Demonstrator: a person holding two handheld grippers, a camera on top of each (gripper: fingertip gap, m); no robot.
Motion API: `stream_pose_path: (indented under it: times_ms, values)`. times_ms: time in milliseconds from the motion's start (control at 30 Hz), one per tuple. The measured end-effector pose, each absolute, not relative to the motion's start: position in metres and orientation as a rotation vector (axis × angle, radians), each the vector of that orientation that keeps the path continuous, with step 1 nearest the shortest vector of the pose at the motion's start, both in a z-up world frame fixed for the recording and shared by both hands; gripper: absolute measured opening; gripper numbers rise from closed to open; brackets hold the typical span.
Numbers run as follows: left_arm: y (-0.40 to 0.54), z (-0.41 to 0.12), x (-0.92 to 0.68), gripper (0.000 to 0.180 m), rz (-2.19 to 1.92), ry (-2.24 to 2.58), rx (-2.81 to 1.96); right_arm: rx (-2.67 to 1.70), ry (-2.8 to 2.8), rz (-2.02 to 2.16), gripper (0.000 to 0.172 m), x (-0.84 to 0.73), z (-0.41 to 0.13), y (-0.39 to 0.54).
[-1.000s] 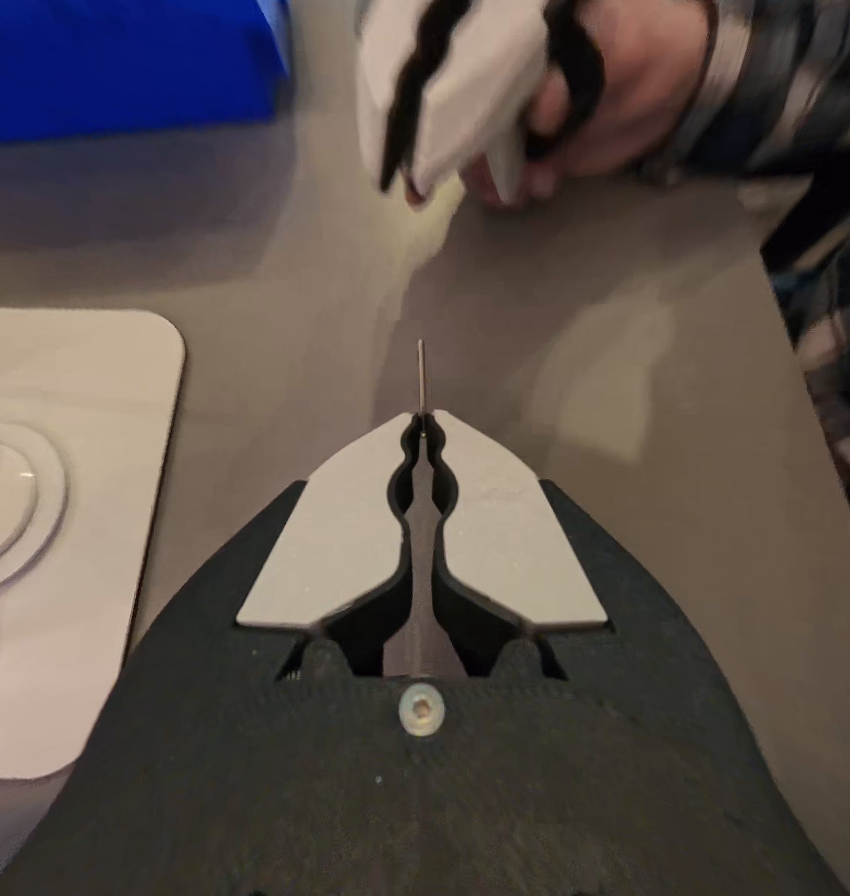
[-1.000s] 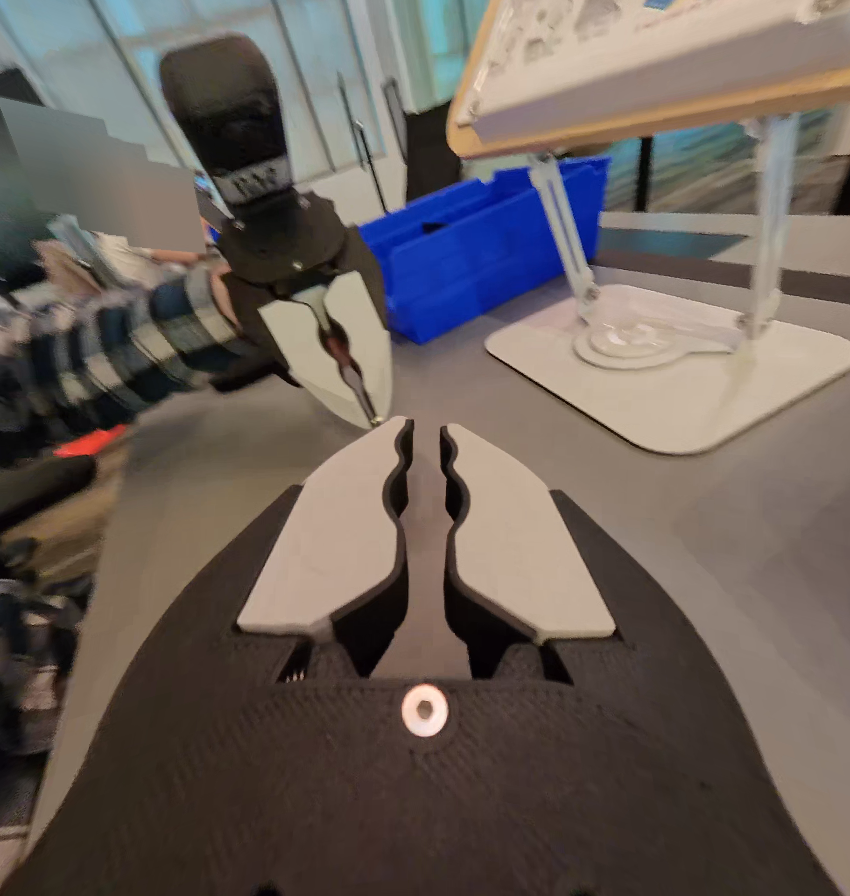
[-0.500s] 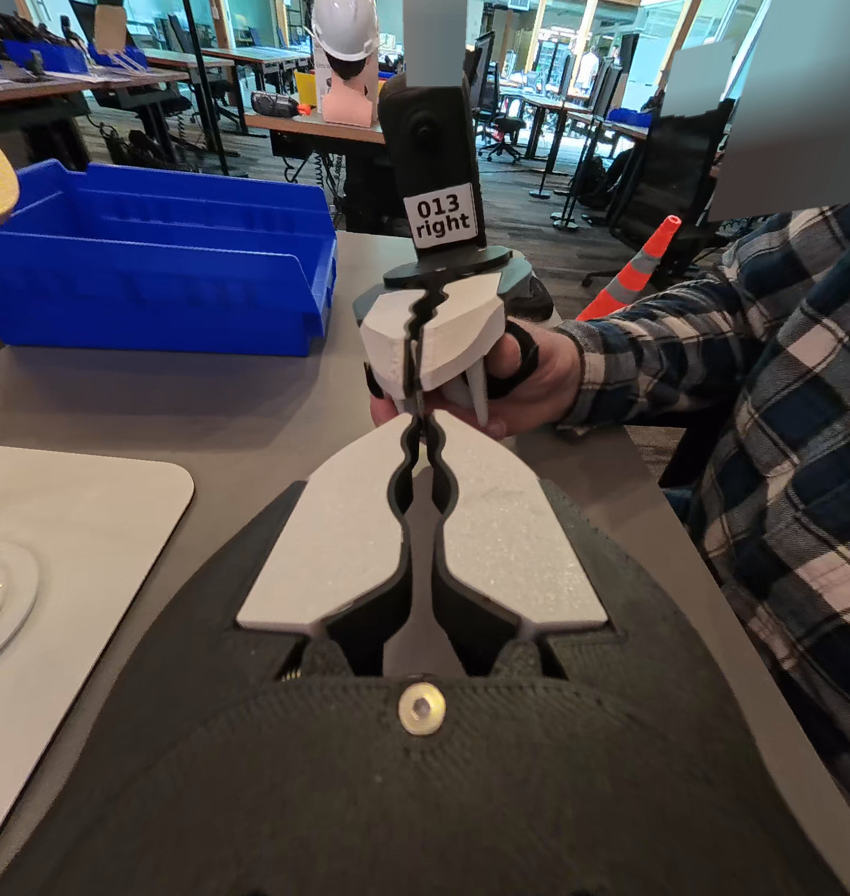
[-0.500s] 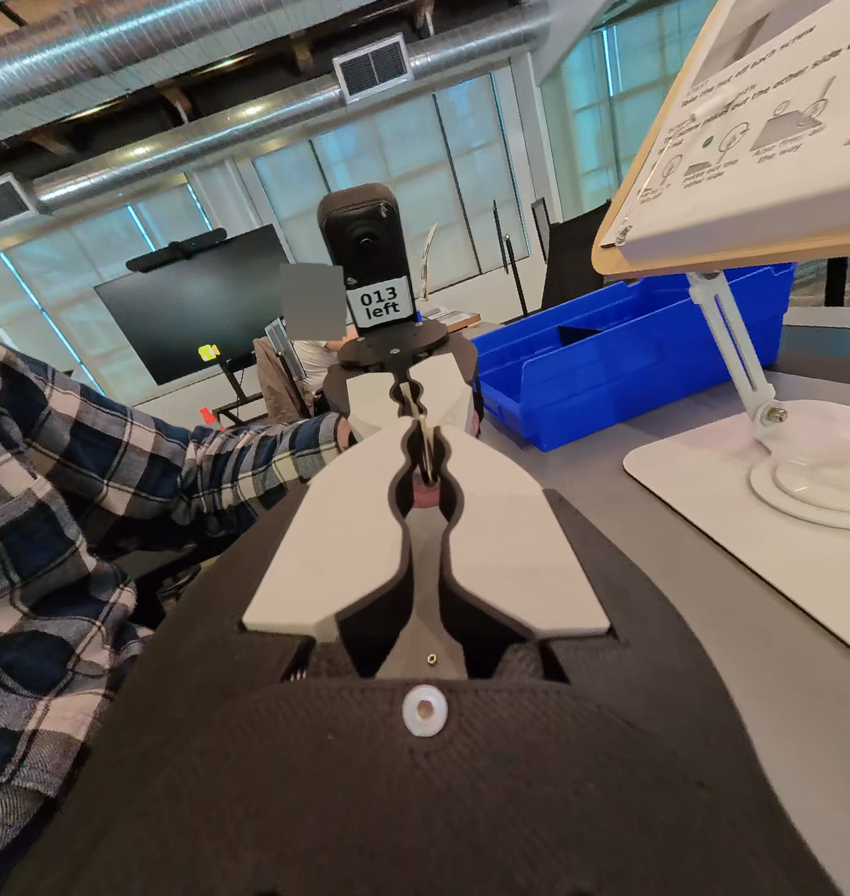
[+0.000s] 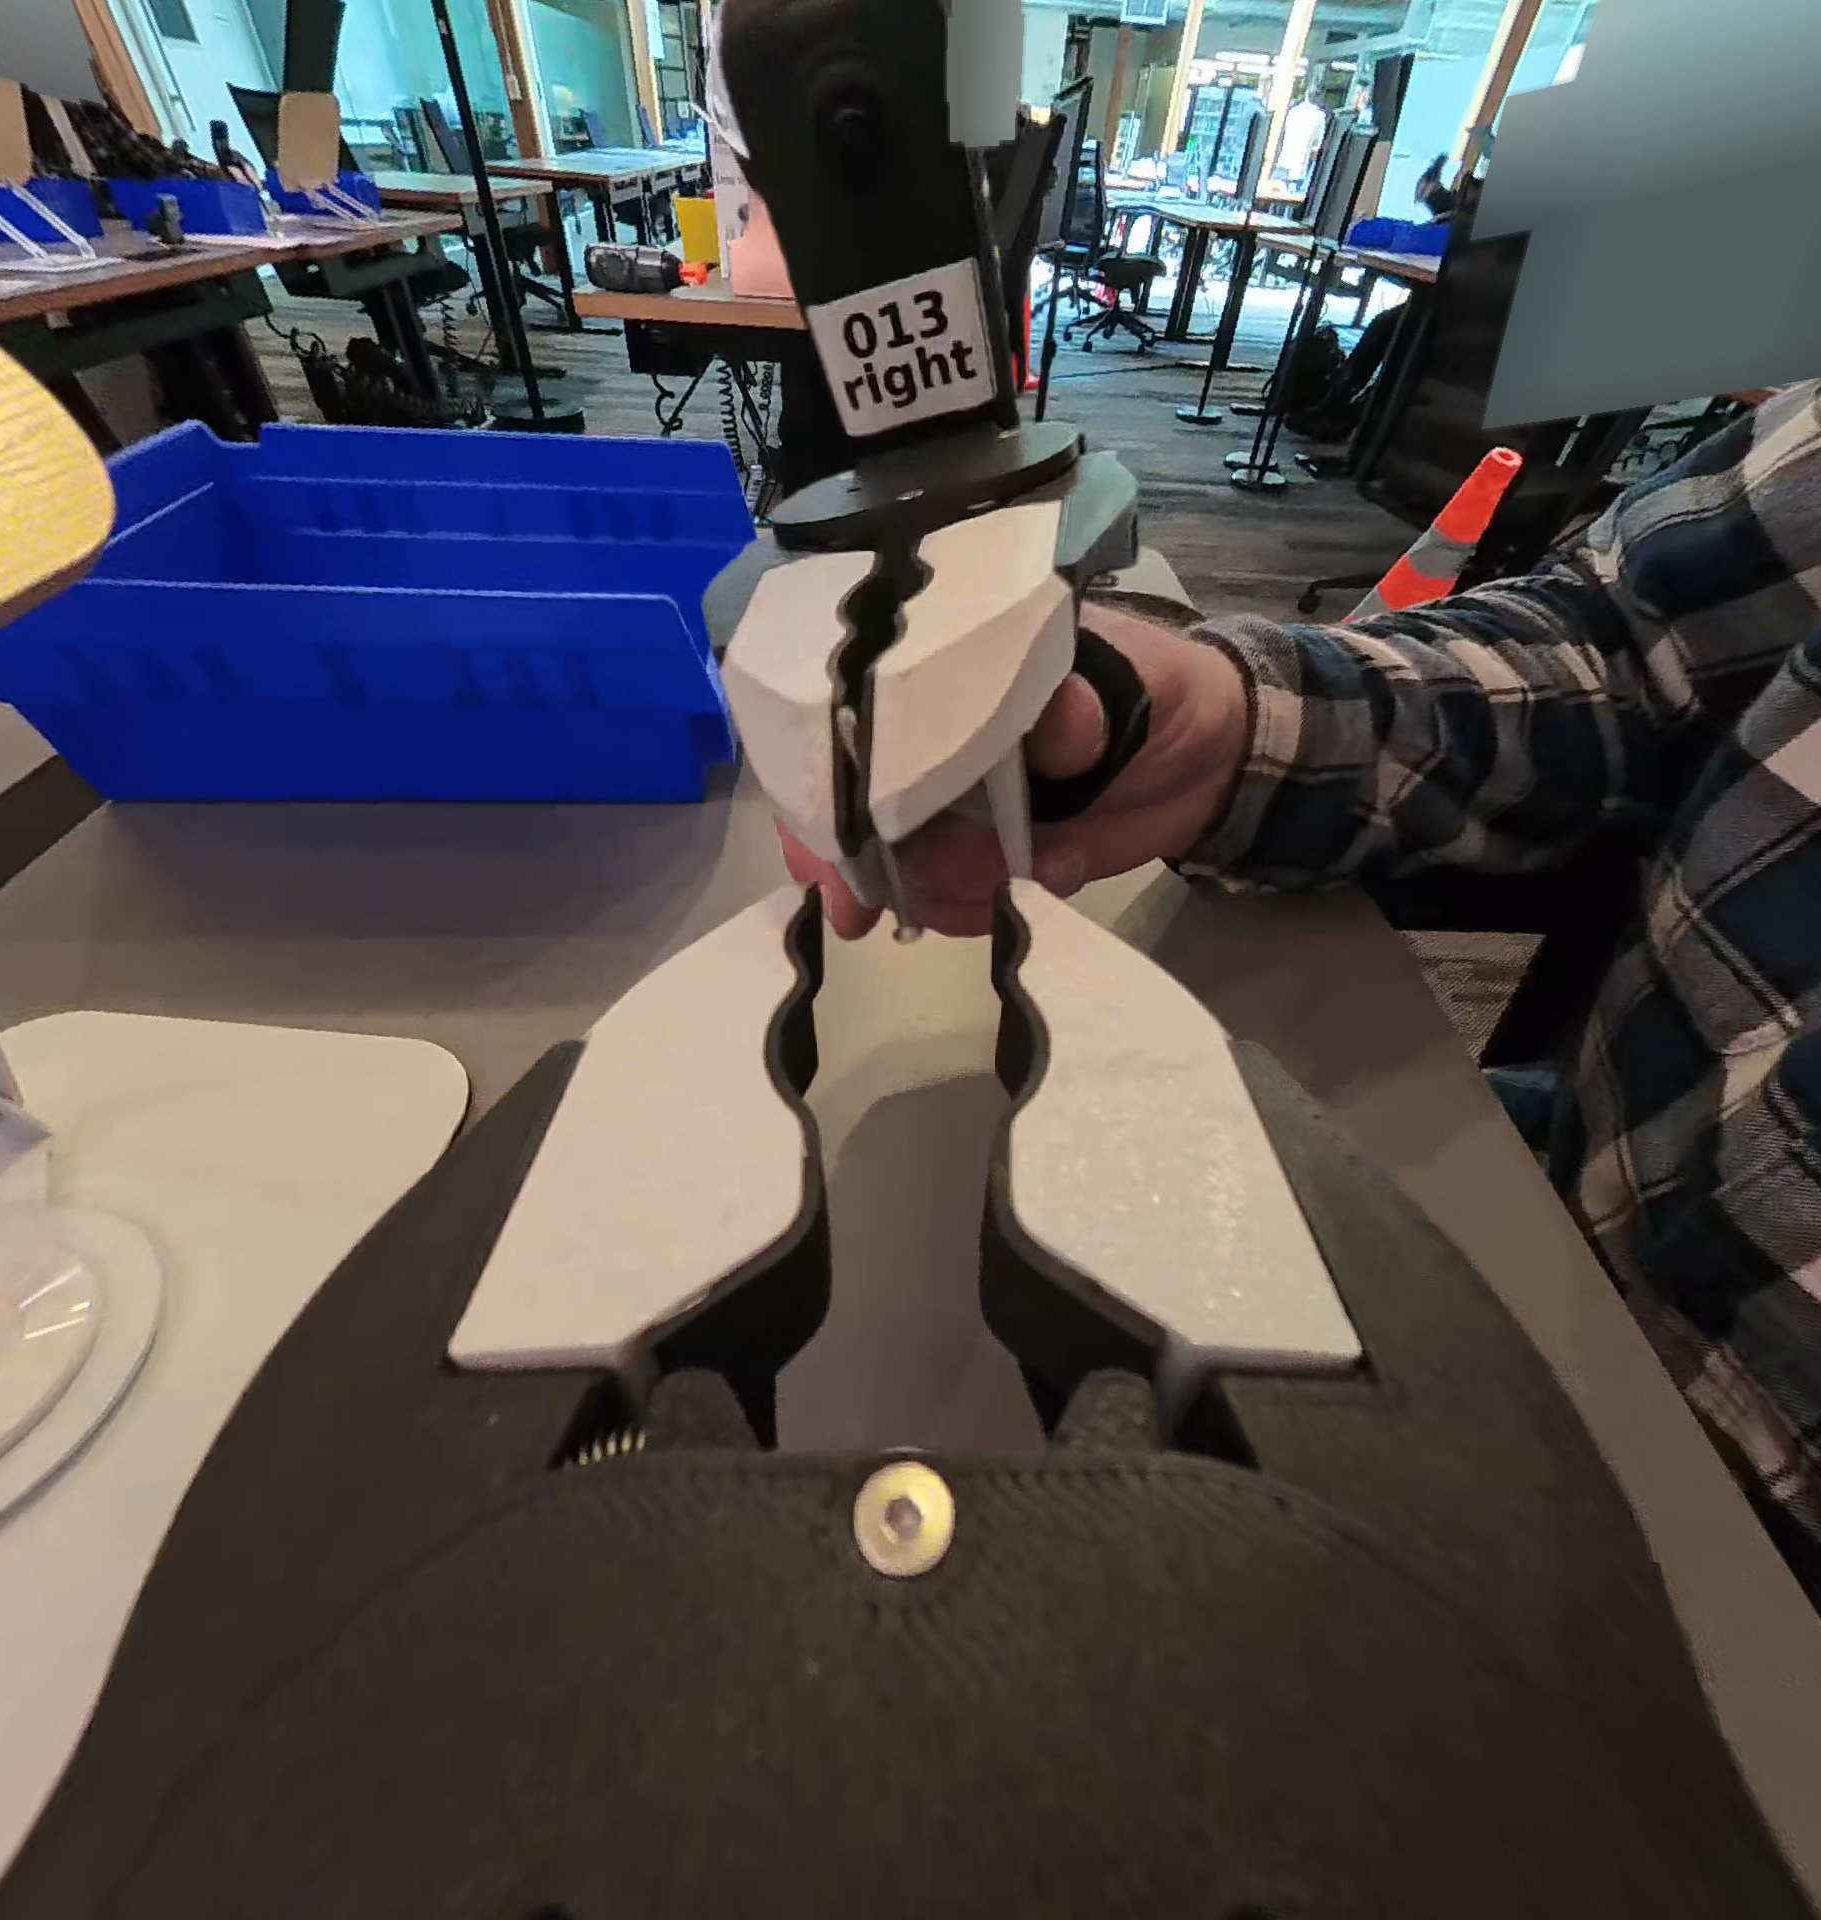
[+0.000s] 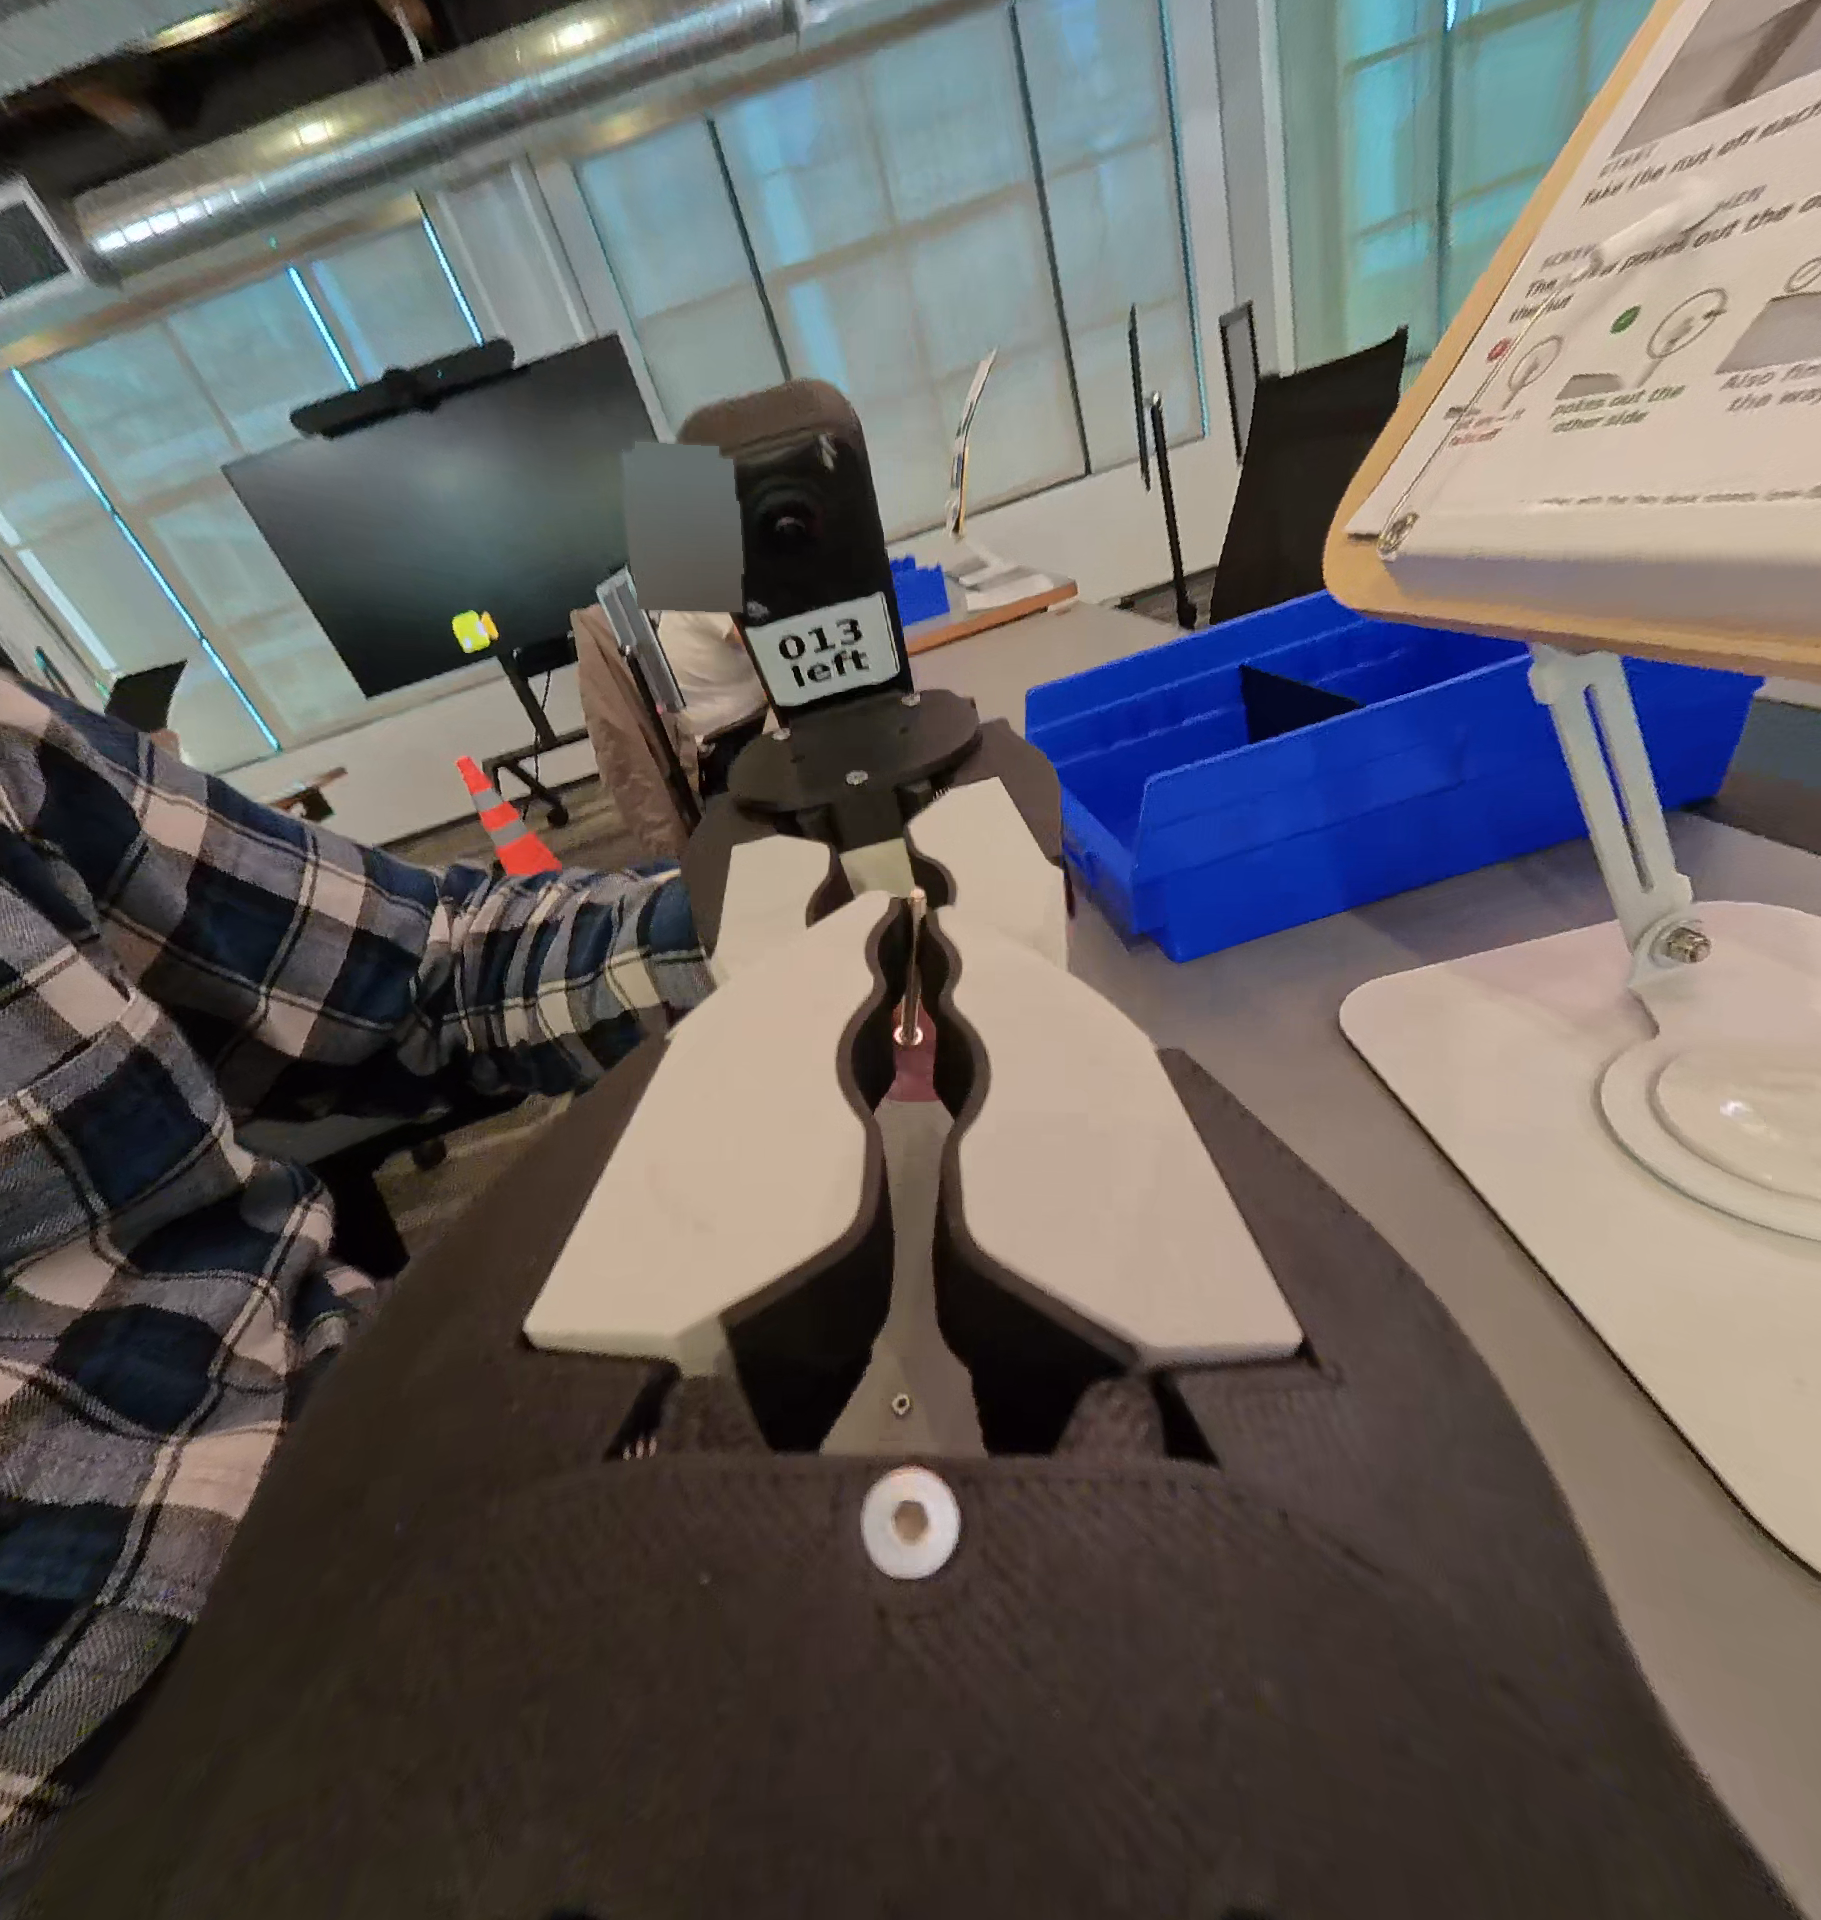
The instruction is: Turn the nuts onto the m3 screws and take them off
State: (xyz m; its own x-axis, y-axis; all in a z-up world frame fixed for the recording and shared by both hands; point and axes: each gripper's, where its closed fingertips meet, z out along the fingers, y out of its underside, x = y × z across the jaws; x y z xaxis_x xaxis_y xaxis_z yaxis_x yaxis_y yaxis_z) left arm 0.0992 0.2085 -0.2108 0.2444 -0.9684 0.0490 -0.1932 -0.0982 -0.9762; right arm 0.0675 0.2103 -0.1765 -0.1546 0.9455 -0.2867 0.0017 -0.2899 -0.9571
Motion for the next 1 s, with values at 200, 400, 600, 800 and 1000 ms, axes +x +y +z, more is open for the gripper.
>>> stream_pose_path:
  times_ms: [200,400,600,800,1000]
  values:
    - [0.206,-0.214,0.100,0.010,-0.977,1.169,-1.535,-1.367,-1.225,1.514,0.003,0.062,-0.185,0.207]
    - [0.206,-0.216,0.099,0.005,-1.003,1.154,-1.547,-1.366,-1.244,1.485,0.003,0.063,-0.187,0.207]
    - [0.209,-0.217,0.098,0.004,-1.019,1.125,-1.549,-1.364,-1.233,1.495,0.003,0.062,-0.187,0.209]
    - [0.215,-0.213,0.087,0.004,-1.050,1.056,-1.531,-1.348,-1.202,1.467,0.031,0.075,-0.173,0.217]
    - [0.218,-0.211,0.068,0.004,-1.060,0.990,-1.511,-1.447,-1.542,1.265,0.017,0.091,-0.207,0.197]
